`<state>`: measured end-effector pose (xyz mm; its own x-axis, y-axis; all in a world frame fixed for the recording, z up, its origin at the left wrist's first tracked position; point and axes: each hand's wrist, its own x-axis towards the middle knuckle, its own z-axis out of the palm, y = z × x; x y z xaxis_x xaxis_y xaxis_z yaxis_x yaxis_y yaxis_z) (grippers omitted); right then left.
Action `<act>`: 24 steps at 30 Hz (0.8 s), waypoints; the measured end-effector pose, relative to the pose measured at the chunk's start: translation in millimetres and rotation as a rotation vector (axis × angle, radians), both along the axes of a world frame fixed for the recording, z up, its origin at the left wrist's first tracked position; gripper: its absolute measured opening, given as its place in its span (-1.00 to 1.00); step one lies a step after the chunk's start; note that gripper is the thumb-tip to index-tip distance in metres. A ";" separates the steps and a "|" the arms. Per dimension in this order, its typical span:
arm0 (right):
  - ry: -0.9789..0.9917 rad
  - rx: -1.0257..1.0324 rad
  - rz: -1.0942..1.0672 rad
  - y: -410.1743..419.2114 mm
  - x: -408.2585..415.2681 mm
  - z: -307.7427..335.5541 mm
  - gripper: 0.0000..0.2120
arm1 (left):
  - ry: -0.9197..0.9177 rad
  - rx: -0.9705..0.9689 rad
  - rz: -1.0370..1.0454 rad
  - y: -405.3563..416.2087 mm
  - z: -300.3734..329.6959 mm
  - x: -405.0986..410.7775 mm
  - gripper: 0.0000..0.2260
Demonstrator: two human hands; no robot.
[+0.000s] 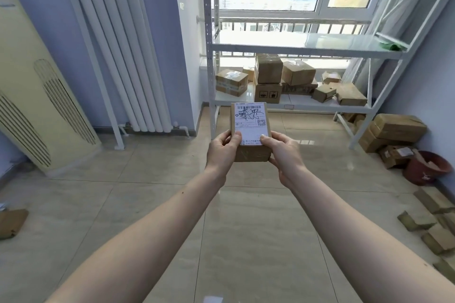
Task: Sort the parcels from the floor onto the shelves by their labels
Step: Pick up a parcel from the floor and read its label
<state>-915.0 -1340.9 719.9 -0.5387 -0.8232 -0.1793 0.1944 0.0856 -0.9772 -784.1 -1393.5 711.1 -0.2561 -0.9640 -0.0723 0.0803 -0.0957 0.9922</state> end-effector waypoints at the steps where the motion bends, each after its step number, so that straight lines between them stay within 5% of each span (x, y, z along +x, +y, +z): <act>1: 0.002 0.001 0.003 -16.4 -6.6 0.0 -0.46 | -0.004 0.001 0.005 -16.1 0.3 -6.2 -0.88; 24: -0.042 -0.002 -0.082 -418.8 -143.8 -10.6 -0.53 | -0.058 -0.009 -0.114 -423.8 -0.3 -145.3 -0.73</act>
